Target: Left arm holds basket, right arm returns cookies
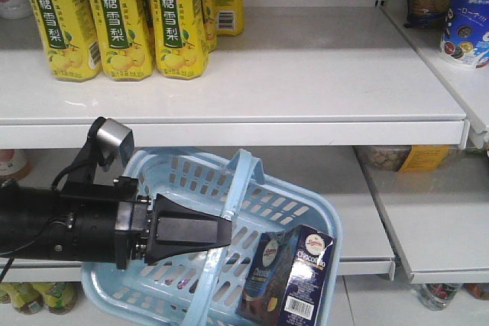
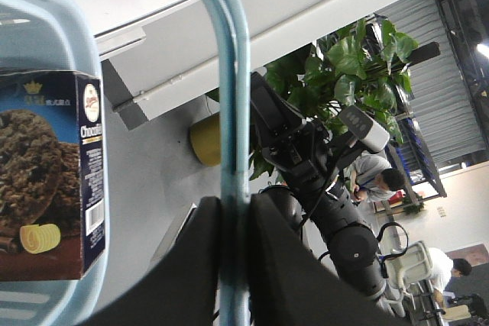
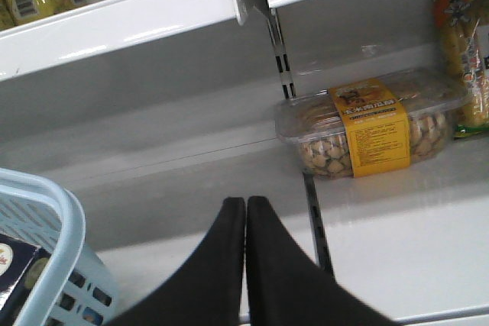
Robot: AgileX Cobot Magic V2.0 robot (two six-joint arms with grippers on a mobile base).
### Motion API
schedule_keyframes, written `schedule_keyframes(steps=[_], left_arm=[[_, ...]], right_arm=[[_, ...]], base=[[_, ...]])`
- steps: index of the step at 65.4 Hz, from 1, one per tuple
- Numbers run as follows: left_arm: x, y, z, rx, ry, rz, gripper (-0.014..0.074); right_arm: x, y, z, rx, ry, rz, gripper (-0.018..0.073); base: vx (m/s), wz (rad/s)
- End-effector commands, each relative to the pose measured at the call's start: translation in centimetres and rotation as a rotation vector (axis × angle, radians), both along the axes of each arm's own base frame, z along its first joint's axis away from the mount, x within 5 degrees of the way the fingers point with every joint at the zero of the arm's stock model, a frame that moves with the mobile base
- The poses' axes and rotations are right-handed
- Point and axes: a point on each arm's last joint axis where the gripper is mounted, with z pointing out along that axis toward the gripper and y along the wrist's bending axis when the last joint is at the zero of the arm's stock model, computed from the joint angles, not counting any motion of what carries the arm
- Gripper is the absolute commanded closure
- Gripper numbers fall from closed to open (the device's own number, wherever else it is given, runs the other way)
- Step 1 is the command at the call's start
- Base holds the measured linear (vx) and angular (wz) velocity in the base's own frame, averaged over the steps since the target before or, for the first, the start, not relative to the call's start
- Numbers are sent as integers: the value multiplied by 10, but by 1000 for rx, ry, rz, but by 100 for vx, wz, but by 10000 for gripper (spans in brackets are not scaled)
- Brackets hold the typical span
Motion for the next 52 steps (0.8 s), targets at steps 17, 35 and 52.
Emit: schedule_keyframes(steps=[17,35,52], left_arm=[[-30,6,47,-124,-86,-86,603],[-58,15,46,-94,-42,-98,603],[-87,26,21,-133,46,-68,603]], right_arm=[[1,0,1,273,-40,-7,567],[1,1,1,348,-35,-4,567],[1,1,1,399,-32,-2,567]], base=[[0,0],[0,0],[0,0]])
